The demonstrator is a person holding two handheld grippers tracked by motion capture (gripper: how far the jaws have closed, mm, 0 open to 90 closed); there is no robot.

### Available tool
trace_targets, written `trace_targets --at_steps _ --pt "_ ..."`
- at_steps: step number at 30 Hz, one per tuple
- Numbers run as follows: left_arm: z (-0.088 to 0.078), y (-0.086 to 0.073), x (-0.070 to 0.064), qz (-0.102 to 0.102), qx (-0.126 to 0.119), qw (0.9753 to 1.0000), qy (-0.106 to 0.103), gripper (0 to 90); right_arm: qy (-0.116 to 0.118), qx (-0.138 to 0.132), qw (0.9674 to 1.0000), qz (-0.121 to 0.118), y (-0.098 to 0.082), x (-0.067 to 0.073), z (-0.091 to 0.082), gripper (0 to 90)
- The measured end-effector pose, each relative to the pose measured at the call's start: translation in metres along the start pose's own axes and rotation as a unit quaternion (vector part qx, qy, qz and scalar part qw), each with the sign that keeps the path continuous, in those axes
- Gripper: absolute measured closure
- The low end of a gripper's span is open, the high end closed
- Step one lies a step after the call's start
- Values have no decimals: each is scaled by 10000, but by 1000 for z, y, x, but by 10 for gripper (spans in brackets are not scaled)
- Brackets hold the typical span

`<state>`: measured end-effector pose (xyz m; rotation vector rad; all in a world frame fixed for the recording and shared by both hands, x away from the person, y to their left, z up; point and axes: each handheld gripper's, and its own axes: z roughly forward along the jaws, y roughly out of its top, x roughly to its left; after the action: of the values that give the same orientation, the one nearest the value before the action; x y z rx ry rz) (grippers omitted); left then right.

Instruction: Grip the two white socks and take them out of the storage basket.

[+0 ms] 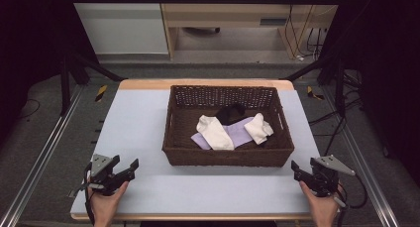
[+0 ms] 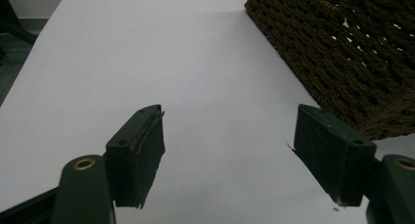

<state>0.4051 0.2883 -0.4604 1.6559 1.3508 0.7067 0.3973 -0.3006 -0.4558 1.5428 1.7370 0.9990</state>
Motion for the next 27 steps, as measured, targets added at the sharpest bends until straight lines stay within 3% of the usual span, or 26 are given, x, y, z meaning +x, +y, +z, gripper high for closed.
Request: trace_targets --at_steps 11,15,22,27 --pt "2 -2 -4 71 63 10000 -12 261 171 -371 9991 72 9 4 -23 308" --pt "3 -2 -4 65 105 9999 16 261 199 -457 9988 -17 13 7 -29 312" --pt "4 -2 -2 36 133 9999 54 258 602 -760 9950 -243 31 25 -52 320" --pt "4 -2 -3 64 152 9998 55 257 763 -788 9933 -352 38 34 -59 320"
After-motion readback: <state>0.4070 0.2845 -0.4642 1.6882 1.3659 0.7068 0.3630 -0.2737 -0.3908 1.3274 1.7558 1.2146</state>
